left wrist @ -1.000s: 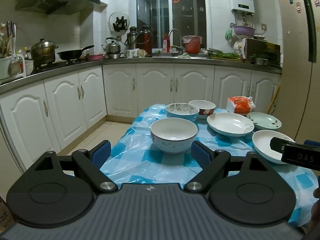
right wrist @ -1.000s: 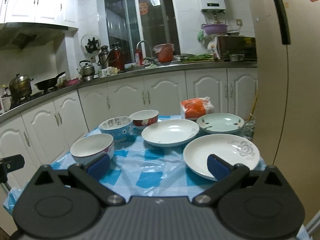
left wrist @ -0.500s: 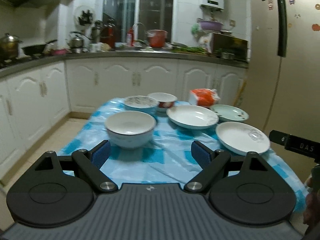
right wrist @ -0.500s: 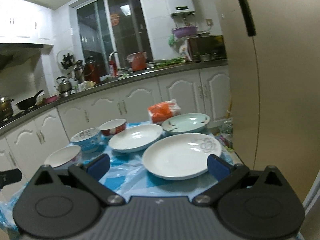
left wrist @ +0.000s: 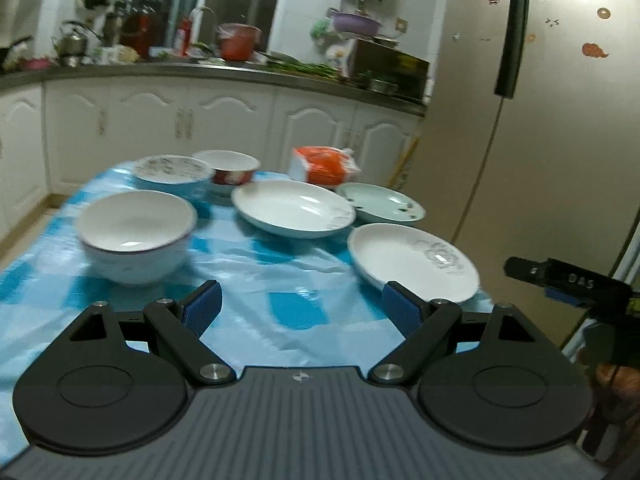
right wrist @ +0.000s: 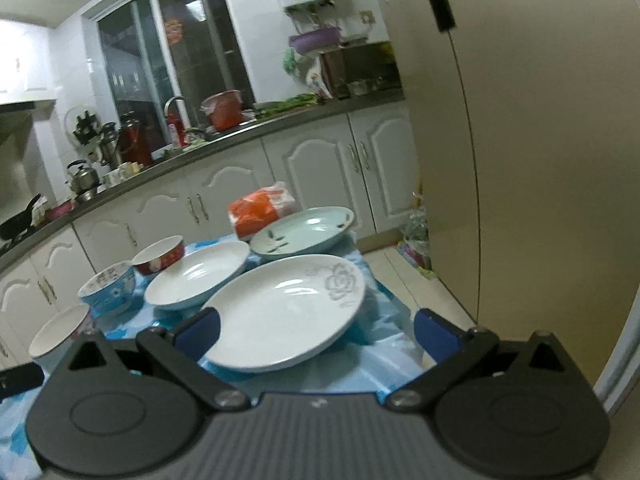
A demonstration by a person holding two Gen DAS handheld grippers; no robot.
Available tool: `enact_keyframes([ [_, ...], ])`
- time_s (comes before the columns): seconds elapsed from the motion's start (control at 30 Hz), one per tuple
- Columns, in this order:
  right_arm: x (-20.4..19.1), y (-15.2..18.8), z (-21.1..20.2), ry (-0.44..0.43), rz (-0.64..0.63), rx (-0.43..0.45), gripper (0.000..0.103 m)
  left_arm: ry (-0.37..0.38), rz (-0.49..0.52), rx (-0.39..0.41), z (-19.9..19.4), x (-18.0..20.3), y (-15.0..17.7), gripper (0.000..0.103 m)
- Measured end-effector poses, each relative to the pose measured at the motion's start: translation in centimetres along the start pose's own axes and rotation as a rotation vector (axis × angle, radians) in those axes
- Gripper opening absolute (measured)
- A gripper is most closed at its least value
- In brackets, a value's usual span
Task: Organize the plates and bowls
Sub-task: 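Close the left gripper on the rim of the white grey-flower plate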
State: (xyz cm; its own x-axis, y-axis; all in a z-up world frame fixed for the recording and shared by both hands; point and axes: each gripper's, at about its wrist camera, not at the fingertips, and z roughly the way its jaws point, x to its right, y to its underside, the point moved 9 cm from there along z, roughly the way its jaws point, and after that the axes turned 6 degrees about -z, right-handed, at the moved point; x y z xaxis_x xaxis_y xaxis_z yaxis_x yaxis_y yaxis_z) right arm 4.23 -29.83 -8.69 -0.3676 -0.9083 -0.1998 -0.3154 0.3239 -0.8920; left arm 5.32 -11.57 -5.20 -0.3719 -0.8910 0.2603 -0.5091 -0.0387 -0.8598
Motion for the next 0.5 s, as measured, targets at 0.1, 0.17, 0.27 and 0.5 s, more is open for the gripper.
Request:
enact_keyframes([
  [0.1,1.5,-0.5,1.3,-0.004,0.053,-0.015,0.102,0.044,-0.017,-0.029,2.1,1.1,0.2,0.103],
  [0.17,2.3,-0.9,2.0,-0.014,0.088,-0.019,0.101,0.064,-0.015,-0.046,3.3,2.0,0.4,0.103],
  [0.27,3.3,-1.4,3.5,-0.039,0.141,-0.027,0.099,0.086,-0.011,-0.07,5.4,3.0,0.6,0.103],
  [0.5,4.3,-1.0,7.7,-0.112,0.258,-0.076,0.093,0.102,0.016,-0.128,10.4,4.5,1.5,0.102],
])
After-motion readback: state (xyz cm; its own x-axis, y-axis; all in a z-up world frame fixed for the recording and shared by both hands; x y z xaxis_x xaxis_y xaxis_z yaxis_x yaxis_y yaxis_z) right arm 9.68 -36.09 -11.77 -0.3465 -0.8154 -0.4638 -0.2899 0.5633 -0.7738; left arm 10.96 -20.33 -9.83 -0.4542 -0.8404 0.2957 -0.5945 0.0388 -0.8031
